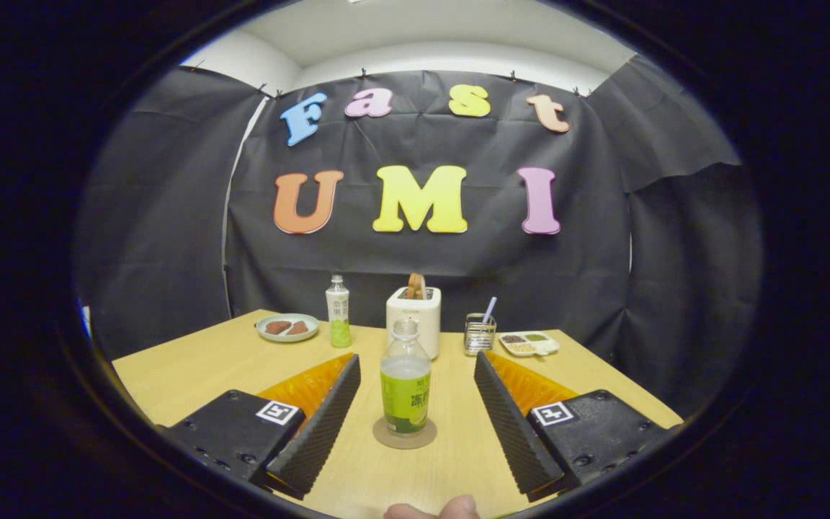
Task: Take the bottle from table, then pour the juice into the cup, finally place the bottle on the coaster
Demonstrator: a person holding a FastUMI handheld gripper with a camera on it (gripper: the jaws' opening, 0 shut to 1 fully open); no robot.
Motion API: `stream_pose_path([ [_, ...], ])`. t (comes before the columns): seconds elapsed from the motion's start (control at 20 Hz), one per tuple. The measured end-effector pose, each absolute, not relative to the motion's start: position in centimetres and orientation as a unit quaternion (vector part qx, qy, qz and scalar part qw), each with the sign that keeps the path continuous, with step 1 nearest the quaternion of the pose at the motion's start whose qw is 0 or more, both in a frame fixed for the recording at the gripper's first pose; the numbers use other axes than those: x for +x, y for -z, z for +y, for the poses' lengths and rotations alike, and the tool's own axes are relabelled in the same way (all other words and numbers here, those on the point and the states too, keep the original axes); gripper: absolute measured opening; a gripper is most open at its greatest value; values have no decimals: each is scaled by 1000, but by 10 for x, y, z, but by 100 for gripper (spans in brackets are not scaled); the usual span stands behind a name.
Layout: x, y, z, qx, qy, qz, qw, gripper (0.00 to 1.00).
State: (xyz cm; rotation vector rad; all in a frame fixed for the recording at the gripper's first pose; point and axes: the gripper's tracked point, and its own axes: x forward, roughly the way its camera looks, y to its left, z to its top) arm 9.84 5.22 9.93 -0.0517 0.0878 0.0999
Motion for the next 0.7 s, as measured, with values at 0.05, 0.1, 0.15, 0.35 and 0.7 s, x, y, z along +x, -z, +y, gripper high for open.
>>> stream_pose_path([
  [0.05, 87, -104, 53, -25, -46, 38, 998, 100],
  [0.1, 75, -108, 52, -25, -41, 30, 998, 100],
  [0.15, 62, -110, 52, -24, -34, 22, 999, 100],
  [0.35, 11, -106, 58, -32, -25, -4, 999, 100],
  [0.7, -45, -72, 73, -35, -14, -32, 999, 100],
])
